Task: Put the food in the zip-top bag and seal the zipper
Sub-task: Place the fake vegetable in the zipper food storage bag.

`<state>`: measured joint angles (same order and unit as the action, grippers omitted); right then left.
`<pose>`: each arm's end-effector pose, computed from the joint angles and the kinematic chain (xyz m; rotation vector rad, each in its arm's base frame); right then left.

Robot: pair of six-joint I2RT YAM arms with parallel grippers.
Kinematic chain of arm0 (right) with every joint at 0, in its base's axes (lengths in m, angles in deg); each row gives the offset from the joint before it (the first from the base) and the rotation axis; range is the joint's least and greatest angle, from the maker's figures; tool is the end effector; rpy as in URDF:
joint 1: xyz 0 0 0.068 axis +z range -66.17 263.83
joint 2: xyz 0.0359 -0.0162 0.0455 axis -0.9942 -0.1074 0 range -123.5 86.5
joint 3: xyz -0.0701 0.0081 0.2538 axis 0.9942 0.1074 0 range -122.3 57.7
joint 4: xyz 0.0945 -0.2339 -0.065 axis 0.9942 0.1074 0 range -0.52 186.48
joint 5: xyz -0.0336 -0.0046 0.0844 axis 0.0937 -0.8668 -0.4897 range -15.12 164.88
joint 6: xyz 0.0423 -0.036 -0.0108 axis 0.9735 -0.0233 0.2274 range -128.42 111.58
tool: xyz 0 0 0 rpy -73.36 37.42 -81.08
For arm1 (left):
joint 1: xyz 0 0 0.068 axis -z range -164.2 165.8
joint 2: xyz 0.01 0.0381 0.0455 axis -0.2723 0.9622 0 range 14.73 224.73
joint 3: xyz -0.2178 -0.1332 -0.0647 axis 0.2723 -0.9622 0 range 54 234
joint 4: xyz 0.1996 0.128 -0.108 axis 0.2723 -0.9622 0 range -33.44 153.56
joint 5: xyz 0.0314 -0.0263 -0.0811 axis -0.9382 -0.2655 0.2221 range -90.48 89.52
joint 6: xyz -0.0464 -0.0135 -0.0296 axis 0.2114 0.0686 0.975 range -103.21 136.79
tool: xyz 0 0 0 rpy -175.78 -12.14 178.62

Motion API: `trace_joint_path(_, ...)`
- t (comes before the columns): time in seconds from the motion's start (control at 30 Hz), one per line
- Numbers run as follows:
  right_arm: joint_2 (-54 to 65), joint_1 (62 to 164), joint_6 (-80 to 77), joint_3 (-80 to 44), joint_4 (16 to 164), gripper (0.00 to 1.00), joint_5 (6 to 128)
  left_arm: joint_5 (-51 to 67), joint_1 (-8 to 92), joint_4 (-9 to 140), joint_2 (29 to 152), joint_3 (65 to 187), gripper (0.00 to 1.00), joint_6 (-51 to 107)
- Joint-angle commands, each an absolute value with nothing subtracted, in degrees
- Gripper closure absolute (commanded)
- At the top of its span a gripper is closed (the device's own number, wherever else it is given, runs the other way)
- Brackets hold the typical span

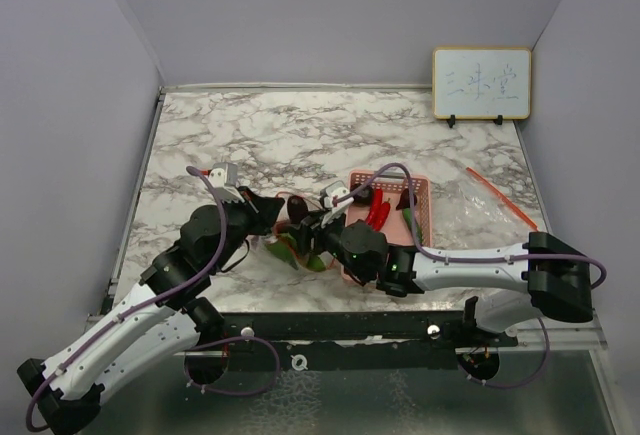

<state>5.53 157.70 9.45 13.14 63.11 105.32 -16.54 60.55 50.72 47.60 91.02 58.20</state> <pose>0.1077 0.3004 0.2492 -0.4640 1.7140 0.7138 0.1187 -0.1022 0.3120 -0.1640 1.7887 -0.8621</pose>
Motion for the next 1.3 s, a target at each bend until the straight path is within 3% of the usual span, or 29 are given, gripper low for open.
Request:
trace_joint_path(0.0,5.69,157.96,10.94,11.12,70.46,0.29,107.09,-18.11,60.48,52.41,46.31,92.41,1.0,57.78)
trace_joint_path(0.07,7.34,157.99,10.47,9.28,73.41,0.06,107.58,-17.97,60.51,52.41,46.37,92.55,1.0,57.85)
trace_joint_path(0.1,8.5,158.01,10.17,8.18,75.12,0.0,107.56,-17.97,60.47,52.3,46.23,92.61,1.0,57.83)
trace_joint_path(0.43,17.9,157.98,8.16,-0.49,91.11,0.01,104.02,-18.67,60.5,52.7,45.58,91.65,1.0,58.01)
trace_joint_path(0.7,12.3,157.96,10.14,-3.04,94.57,0.14,105.39,-18.35,60.53,53.59,45.83,91.01,1.0,58.34)
trace_joint_path(0.87,7.9,157.93,11.33,-6.73,95.03,0.33,103.58,-18.38,60.46,53.85,45.72,91.01,1.0,58.35)
trace_joint_path(1.03,4.72,157.9,13.06,-7.8,94.98,0.35,104.07,-18.41,60.45,54.0,45.44,91.0,1.0,58.17)
trace_joint_path(1.13,1.61,157.68,15.1,-10.62,98.35,0.49,106.85,-18.41,60.48,53.76,45.2,91.01,1.0,58.24)
trace_joint_path(1.2,0.13,157.66,16.49,-12.49,100.78,0.65,108.12,-18.49,60.52,53.57,44.86,90.84,1.0,58.29)
trace_joint_path(1.27,0.1,157.61,17.37,-13.25,102.17,0.67,108.29,-18.71,60.48,53.55,44.58,90.61,1.0,58.36)
